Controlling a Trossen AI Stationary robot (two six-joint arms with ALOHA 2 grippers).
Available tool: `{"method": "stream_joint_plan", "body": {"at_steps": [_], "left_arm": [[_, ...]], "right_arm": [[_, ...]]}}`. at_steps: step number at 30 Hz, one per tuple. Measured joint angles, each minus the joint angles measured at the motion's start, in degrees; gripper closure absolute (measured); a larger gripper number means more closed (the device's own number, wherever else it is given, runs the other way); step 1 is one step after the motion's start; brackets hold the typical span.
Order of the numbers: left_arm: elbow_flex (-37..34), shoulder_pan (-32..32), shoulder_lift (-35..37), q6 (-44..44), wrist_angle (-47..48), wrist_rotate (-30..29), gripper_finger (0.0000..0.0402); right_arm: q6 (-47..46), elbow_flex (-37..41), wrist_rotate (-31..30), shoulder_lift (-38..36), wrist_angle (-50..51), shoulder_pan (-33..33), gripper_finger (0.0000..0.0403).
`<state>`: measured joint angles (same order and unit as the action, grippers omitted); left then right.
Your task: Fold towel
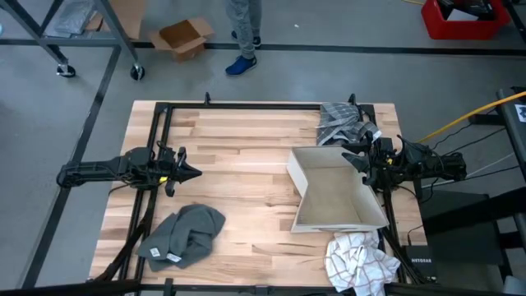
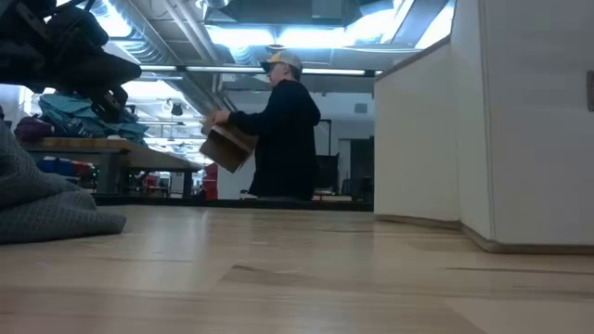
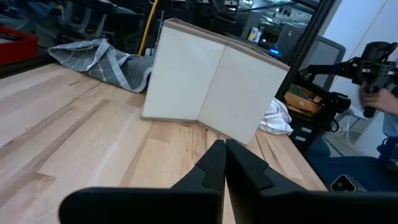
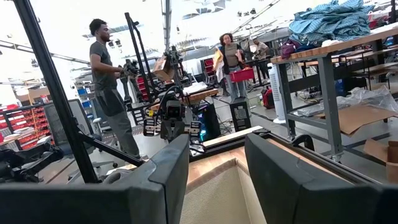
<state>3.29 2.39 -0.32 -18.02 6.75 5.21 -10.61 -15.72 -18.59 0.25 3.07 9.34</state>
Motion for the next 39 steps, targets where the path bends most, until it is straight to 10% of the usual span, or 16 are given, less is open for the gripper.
{"method": "stream_joint_plan", "body": {"at_steps": [39], "left_arm": [[0.0,0.0,0.0,0.0,0.0,0.0,0.0398]], "right_arm": [[0.0,0.0,0.0,0.0,-3.5,0.0,0.0242]]}}
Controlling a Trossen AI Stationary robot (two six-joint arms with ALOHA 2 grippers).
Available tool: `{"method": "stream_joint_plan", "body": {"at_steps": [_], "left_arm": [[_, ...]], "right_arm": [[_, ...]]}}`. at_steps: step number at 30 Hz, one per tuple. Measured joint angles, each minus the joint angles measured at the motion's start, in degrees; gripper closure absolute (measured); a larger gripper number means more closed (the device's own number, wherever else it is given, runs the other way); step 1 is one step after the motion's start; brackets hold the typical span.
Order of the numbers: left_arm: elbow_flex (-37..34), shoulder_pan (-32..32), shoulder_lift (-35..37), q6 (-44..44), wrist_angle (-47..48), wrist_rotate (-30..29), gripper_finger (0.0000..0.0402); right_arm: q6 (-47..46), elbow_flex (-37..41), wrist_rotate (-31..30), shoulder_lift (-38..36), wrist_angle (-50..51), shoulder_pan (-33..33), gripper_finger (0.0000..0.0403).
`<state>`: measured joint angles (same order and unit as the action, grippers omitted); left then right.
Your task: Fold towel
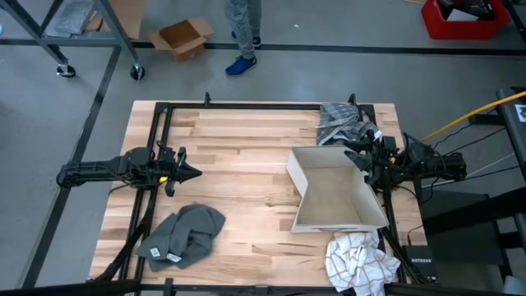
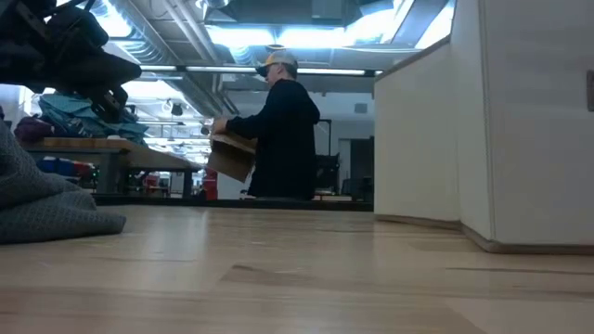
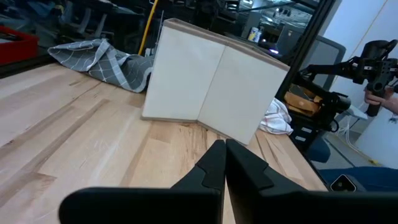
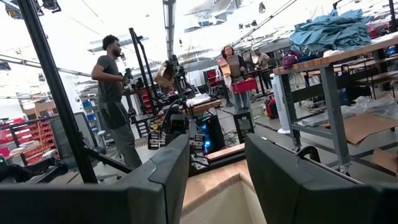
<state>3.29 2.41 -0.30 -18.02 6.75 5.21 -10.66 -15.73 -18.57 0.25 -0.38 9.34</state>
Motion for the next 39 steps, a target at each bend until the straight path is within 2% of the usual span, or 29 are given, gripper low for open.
{"method": "stream_joint_plan", "body": {"at_steps": [3,13,27,33,39], "left_arm": [[0.0,0.0,0.0,0.0,0.0,-0.2,0.0398],[-0.3,0.0,0.0,1.8,-1.9,-7.8,0.0398],[-0.2,0.0,0.0,0.4,-23.5,-8.8,0.0398],[-0.1,-0.1,-0.8,0.2,-25.1,-8.8,0.0398],[0.1,-0.1,-4.2,-4.2,-36.7,-8.7,0.0398]], "right_arm": [[0.0,0.0,0.0,0.0,-0.9,0.0,0.0242],[0.0,0.0,0.0,0.0,-2.8,0.0,0.0242],[-1.5,0.0,0.0,0.0,-2.8,0.0,0.0242],[-1.5,0.0,0.0,0.0,-2.8,0.0,0.0242],[-1.5,0.0,0.0,0.0,-2.8,0.0,0.0242]]}}
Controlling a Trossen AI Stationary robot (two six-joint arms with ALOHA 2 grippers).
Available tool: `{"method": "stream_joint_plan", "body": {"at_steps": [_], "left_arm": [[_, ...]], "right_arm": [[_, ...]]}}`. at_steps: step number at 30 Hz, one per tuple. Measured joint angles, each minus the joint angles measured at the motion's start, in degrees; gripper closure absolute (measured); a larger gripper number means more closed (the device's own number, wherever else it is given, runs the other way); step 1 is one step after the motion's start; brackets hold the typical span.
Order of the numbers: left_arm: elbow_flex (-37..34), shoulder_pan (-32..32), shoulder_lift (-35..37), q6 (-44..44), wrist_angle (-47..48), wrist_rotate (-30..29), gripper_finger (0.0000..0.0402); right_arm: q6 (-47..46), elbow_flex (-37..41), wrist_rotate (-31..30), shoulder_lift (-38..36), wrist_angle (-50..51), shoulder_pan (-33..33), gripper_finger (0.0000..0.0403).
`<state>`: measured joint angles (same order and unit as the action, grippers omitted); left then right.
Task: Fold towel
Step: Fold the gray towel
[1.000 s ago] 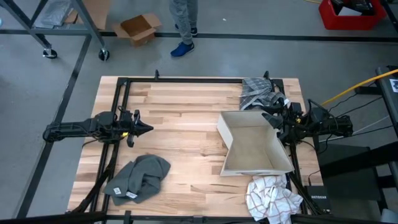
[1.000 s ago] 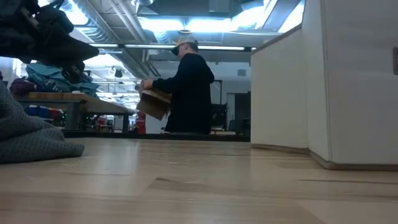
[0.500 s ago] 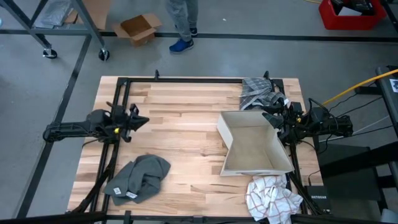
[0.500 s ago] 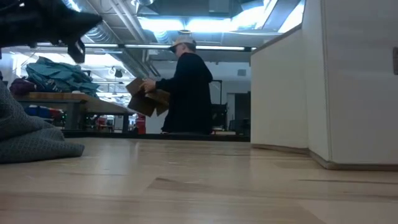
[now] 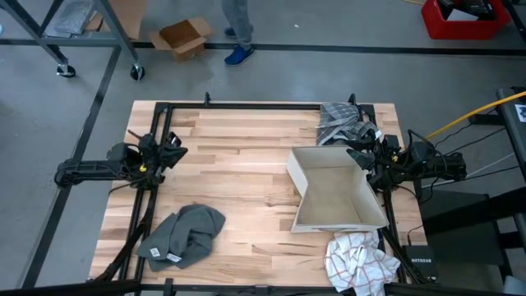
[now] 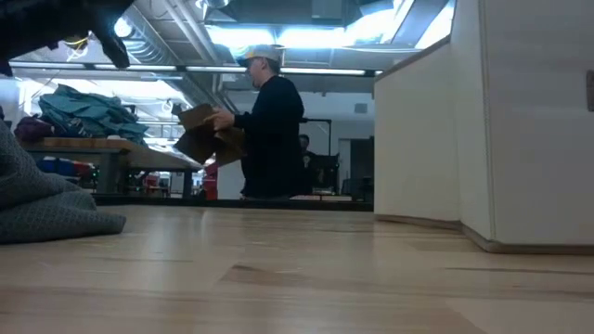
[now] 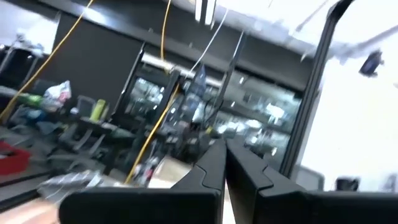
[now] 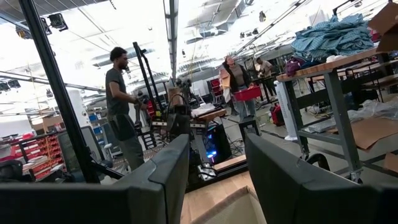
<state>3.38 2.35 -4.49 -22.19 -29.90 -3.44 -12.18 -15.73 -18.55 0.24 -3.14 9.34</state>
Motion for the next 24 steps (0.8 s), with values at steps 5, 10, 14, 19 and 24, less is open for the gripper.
{"method": "stream_joint_plan", "body": {"at_steps": [5,10,14,19,24], "left_arm": [[4.1,0.0,-3.1,-1.7,-0.9,1.4,0.0398],[10.3,0.0,-9.4,3.6,1.8,5.8,0.0398],[17.4,0.0,-14.8,8.2,17.7,5.8,0.0398],[25.1,0.0,-21.9,6.3,33.2,2.7,0.0398],[28.0,0.0,-27.5,5.9,34.0,2.6,0.0398]], "right_arm": [[0.0,0.0,0.0,0.0,0.0,0.0,0.0242],[0.0,0.0,0.0,0.0,0.0,0.0,0.0242],[0.0,0.0,0.0,0.0,0.0,0.0,0.0242],[0.0,0.0,0.0,0.0,0.0,0.0,0.0242],[0.0,0.0,0.0,0.0,0.0,0.0,0.0242]]}}
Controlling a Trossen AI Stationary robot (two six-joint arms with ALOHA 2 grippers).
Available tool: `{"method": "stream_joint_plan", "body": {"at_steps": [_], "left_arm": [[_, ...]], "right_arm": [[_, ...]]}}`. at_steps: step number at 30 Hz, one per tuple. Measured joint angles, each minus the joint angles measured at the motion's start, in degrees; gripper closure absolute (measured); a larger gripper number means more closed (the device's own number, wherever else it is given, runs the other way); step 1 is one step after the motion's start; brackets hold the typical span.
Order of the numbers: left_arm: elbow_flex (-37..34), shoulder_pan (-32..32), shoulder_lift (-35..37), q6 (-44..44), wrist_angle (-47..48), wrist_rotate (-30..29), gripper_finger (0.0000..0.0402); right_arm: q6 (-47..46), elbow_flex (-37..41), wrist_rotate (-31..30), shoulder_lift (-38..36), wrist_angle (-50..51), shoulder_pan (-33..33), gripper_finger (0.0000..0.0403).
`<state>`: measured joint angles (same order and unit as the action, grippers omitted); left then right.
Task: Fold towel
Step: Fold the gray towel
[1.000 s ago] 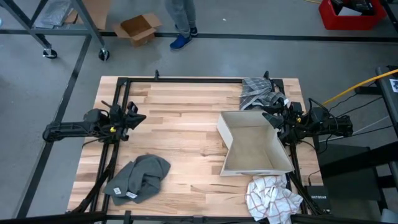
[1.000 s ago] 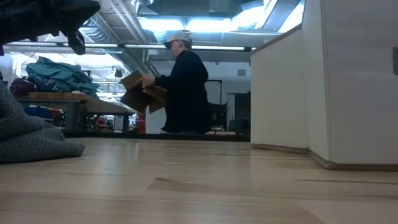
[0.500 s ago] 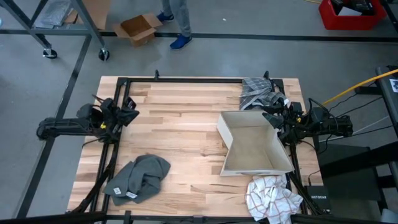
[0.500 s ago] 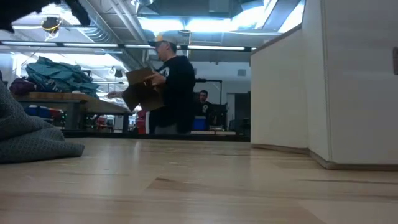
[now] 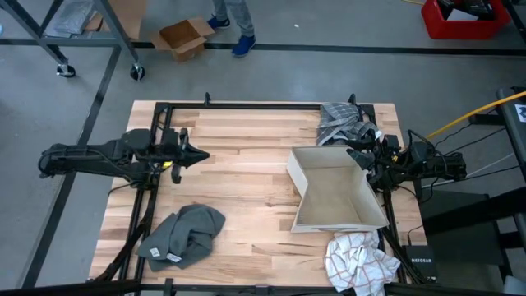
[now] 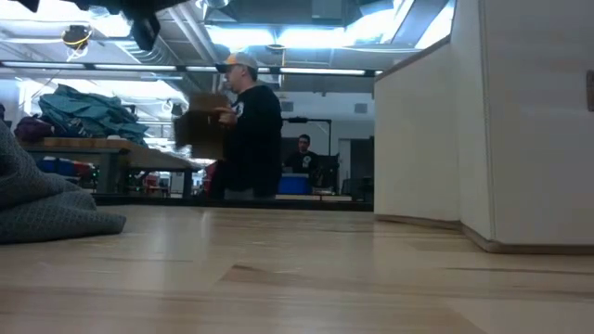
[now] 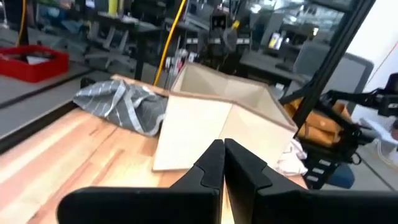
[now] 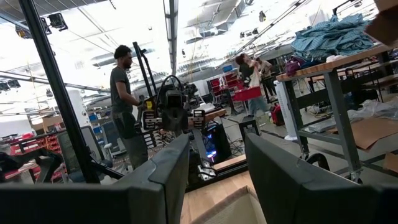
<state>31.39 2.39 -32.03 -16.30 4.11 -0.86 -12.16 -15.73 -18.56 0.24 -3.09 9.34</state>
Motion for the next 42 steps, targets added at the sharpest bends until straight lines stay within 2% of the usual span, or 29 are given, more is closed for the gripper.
{"method": "stream_joint_plan", "body": {"at_steps": [7,16,19,22,25,29,32,36,42], "left_arm": [[0.7,1.0,-4.4,-2.8,0.0,0.0,0.0398],[0.7,2.7,-5.4,4.0,-0.4,-0.9,0.0398],[0.7,3.3,-5.8,1.9,-0.2,-2.3,0.0389],[0.7,3.8,-6.9,-0.7,0.5,-4.4,0.0356],[0.7,3.8,-8.7,-1.1,1.1,-6.2,0.0305],[0.7,3.8,-11.4,-1.3,0.6,-6.4,0.0238],[0.7,3.8,-11.7,-0.7,1.8,-5.8,0.0206],[4.4,3.7,-10.8,0.1,11.2,-2.0,0.0195],[12.6,0.8,-11.0,-6.6,32.0,9.4,0.0202]], "right_arm": [[0.0,0.0,0.0,0.0,0.0,0.0,0.0242],[0.0,0.0,0.0,0.0,0.0,0.0,0.0242],[0.0,0.0,0.0,0.0,0.0,0.0,0.0242],[0.0,0.0,0.0,0.0,0.0,0.0,0.0242],[0.0,0.0,0.0,0.0,0.0,0.0,0.0242],[0.0,0.0,0.0,0.0,0.0,0.0,0.0242],[0.0,0.0,0.0,0.0,0.0,0.0,0.0242],[0.0,0.0,0.0,0.0,0.0,0.0,0.0242],[0.0,0.0,0.1,0.0,0.0,0.0,0.0242]]}}
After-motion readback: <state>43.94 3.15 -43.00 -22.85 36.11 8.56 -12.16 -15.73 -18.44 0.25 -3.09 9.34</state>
